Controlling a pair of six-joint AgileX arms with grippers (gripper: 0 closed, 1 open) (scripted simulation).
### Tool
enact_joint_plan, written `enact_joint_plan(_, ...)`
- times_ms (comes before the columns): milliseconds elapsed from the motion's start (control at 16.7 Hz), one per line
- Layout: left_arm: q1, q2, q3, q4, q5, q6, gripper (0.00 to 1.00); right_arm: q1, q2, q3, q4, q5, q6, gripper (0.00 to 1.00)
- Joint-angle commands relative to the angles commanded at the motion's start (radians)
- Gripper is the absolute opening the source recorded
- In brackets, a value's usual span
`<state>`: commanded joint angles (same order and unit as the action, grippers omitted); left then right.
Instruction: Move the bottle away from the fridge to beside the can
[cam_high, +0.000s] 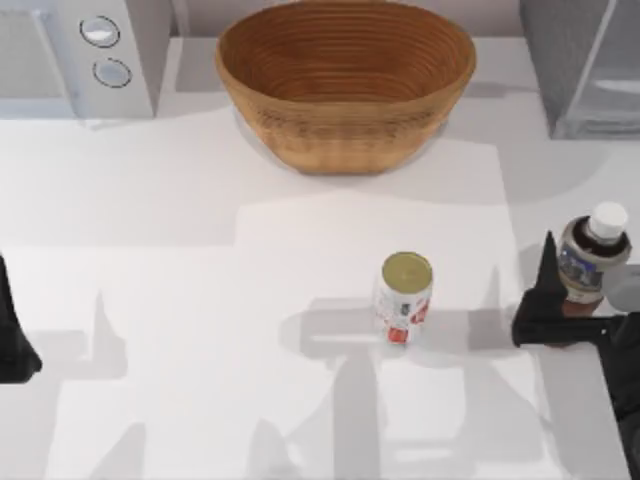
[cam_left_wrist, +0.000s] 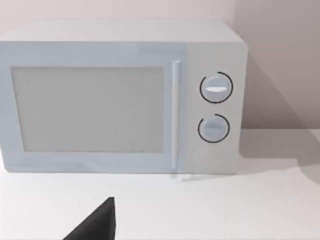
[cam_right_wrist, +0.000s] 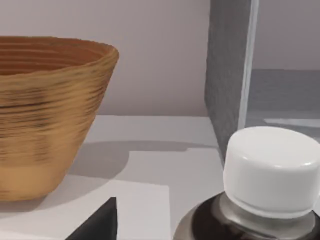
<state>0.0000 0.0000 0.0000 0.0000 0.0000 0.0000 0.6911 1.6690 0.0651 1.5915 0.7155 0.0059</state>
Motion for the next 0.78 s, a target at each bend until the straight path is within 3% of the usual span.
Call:
enact_joint_plan(360,0.0,0.0,0.0,0.0,0.0,0.0,1.0,-0.074,-0.211,0.05,-0.189,-0.068,0.005,1.0)
enact_joint_plan(780,0.0,0.0,0.0,0.0,0.0,0.0,1.0,-0.283,-0.733,0.036,-0.727,-0.277,0.014,1.0)
